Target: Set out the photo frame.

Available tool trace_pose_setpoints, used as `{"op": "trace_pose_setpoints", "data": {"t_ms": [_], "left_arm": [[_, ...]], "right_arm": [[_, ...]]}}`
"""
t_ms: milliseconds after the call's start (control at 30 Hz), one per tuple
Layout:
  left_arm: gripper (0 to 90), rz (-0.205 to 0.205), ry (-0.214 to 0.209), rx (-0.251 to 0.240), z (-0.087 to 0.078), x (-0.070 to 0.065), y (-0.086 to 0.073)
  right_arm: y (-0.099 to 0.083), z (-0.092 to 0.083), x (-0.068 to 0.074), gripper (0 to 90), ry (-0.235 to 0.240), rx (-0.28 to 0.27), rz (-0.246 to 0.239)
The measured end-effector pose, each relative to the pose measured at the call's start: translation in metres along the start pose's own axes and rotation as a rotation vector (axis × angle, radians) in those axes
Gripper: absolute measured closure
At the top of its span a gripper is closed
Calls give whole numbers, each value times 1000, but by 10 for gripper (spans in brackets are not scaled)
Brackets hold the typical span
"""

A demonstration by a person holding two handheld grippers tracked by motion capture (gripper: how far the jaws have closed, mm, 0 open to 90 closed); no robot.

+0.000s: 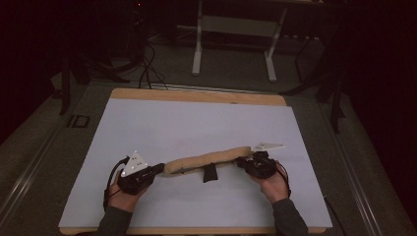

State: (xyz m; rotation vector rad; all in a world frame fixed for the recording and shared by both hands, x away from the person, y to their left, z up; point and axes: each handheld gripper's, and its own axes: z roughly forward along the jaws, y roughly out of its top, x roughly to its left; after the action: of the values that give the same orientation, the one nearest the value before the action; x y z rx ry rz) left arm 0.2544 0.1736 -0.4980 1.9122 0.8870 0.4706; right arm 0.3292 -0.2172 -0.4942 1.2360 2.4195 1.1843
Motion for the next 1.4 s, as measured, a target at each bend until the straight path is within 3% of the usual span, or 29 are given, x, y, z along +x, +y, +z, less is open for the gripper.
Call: {"op": "trace_pose_setpoints", "data": {"t_ms": [867, 1000, 1167, 1233, 1400], "left_arm": [[900, 53, -38, 5, -8, -28, -7], [899, 56, -41, 8, -8, -28, -6], [871, 12, 8, -12, 1, -18, -3], [888, -1, -6, -3, 7, -17, -2], [900, 13, -20, 5, 11, -19, -2]], "right_arm": [[19, 9, 5, 892, -14, 19, -22], [20, 10, 5, 892, -14, 21, -20], [21, 10, 4, 892, -19, 23, -24], [21, 11, 4, 891, -20, 28, -25], [21, 13, 4, 892, -22, 32, -22]]}}
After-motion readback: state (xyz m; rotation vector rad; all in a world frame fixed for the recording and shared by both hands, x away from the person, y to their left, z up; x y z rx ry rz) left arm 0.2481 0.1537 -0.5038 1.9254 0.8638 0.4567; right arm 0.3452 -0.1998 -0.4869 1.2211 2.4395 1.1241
